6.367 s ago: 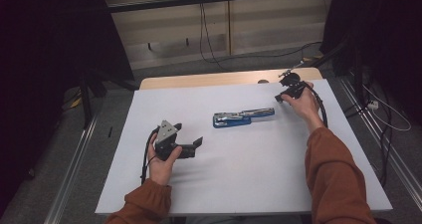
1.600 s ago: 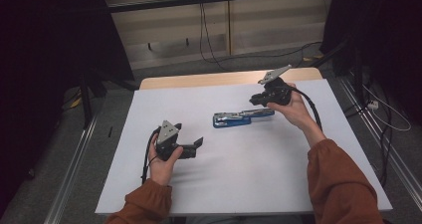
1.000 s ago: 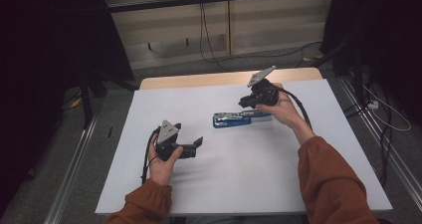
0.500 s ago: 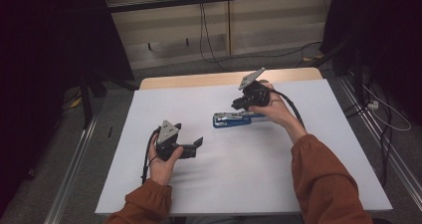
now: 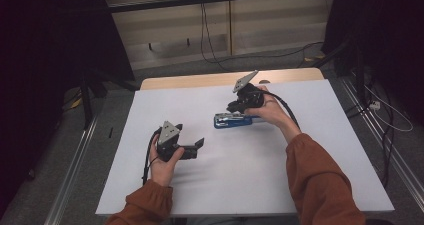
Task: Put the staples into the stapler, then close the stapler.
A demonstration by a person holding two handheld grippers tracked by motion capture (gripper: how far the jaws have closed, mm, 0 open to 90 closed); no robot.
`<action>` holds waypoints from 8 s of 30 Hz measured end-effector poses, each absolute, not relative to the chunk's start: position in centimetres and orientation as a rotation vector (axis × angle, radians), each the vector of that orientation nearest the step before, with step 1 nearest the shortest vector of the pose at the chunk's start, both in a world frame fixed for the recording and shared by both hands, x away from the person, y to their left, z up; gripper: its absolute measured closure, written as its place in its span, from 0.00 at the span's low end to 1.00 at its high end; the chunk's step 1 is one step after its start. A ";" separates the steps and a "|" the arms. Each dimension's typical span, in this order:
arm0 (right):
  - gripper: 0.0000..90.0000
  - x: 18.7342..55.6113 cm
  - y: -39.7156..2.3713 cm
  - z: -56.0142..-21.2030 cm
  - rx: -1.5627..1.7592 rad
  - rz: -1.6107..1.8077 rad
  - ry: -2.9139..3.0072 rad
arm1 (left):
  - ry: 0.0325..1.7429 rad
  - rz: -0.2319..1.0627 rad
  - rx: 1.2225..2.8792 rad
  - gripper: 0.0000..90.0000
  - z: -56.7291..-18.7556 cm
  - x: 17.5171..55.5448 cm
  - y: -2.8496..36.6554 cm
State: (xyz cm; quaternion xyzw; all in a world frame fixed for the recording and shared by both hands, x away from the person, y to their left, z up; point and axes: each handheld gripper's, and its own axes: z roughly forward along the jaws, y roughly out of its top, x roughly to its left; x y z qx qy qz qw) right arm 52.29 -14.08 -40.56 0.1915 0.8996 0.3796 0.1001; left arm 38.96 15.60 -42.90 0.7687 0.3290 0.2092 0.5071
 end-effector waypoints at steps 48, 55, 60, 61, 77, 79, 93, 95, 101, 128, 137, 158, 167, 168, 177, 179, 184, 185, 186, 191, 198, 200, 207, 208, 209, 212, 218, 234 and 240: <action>0.88 53.2 -10.9 -41.8 0.311 1.032 2.783 | 0.791 0.496 1.849 0.05 -42.9 38.9 15.6; 0.88 53.4 -10.9 -41.8 0.279 1.025 2.788 | 0.790 0.497 1.852 0.05 -42.9 39.0 15.6; 0.88 53.5 -10.8 -41.7 0.244 1.020 2.794 | 0.791 0.496 1.849 0.05 -42.9 39.0 15.7; 0.88 53.5 -10.7 -41.7 0.234 1.011 2.797 | 0.791 0.496 1.848 0.05 -42.9 39.0 15.7; 0.88 53.8 -10.6 -41.6 0.191 1.003 2.808 | 0.791 0.495 1.850 0.05 -42.9 39.0 15.7; 0.88 53.8 -10.6 -41.6 0.189 0.999 2.813 | 0.792 0.495 1.849 0.05 -42.9 39.0 15.7; 0.88 53.9 -10.6 -41.6 0.225 0.995 2.805 | 0.792 0.495 1.846 0.05 -42.9 38.9 15.7; 0.88 53.9 -10.6 -41.6 0.225 0.992 2.805 | 0.792 0.495 1.846 0.05 -42.9 38.9 15.7; 0.88 53.9 -10.6 -41.7 0.231 0.994 2.804 | 0.792 0.495 1.846 0.05 -42.9 39.0 15.7; 0.88 53.7 -10.8 -41.6 0.189 0.990 2.822 | 0.793 0.495 1.846 0.05 -42.9 39.0 15.7; 0.87 53.7 -10.7 -41.6 0.201 0.986 2.821 | 0.793 0.495 1.847 0.05 -42.9 39.0 15.7; 0.77 53.7 -11.3 -41.1 0.260 0.994 2.791 | 0.793 0.495 1.846 0.05 -42.9 39.0 15.7; 0.67 53.3 -12.0 -41.3 0.392 1.055 2.743 | 0.788 0.499 1.854 0.05 -42.9 39.0 15.6; 0.67 53.2 -12.1 -41.3 0.396 1.063 2.737 | 0.791 0.497 1.853 0.05 -42.9 38.9 15.6; 0.40 52.5 -13.0 -41.3 0.564 1.119 2.649 | 0.790 0.496 1.857 0.05 -43.0 38.9 15.5; 0.34 52.3 -13.2 -41.3 0.602 1.119 2.619 | 0.791 0.495 1.858 0.05 -43.0 39.0 15.5; 0.22 51.7 -13.8 -41.3 0.710 1.168 2.538 | 0.791 0.499 1.857 0.05 -43.0 38.9 15.5; 0.19 51.7 -13.9 -41.2 0.741 1.172 2.517 | 0.791 0.500 1.855 0.05 -43.0 38.9 15.5; 0.17 51.6 -14.0 -41.2 0.770 1.178 2.500 | 0.789 0.501 1.856 0.05 -42.9 38.9 15.5; 0.13 51.0 -14.6 -41.1 0.869 1.211 2.422 | 0.789 0.497 1.862 0.05 -43.0 38.9 15.5; 0.09 50.1 -15.7 -41.1 0.977 1.257 2.327 | 0.794 0.496 1.858 0.05 -43.0 39.0 15.6; 0.09 49.8 -15.9 -41.2 1.010 1.281 2.301 | 0.793 0.496 1.854 0.05 -43.0 39.0 15.6; 0.07 48.8 -16.6 -41.0 1.049 1.289 2.243 | 0.801 0.482 1.845 0.05 -43.1 39.1 15.7; 0.07 48.6 -16.7 -41.1 1.044 1.275 2.245 | 0.799 0.484 1.849 0.05 -43.1 39.1 15.7; 0.07 48.4 -16.8 -41.3 1.042 1.267 2.248 | 0.797 0.487 1.857 0.05 -43.1 39.2 15.7; 0.06 48.0 -17.3 -41.7 1.072 1.278 2.233 | 0.795 0.490 1.856 0.05 -43.1 39.1 15.6; 0.06 47.1 -18.2 -41.9 1.092 1.261 2.195 | 0.795 0.495 1.861 0.05 -43.1 39.1 15.6; 0.05 45.0 -20.9 -41.8 1.166 1.293 2.080 | 0.801 0.507 1.867 0.05 -43.0 38.9 15.5; 0.05 44.5 -22.1 -41.6 1.188 1.283 2.050 | 0.801 0.508 1.878 0.05 -43.1 38.9 15.6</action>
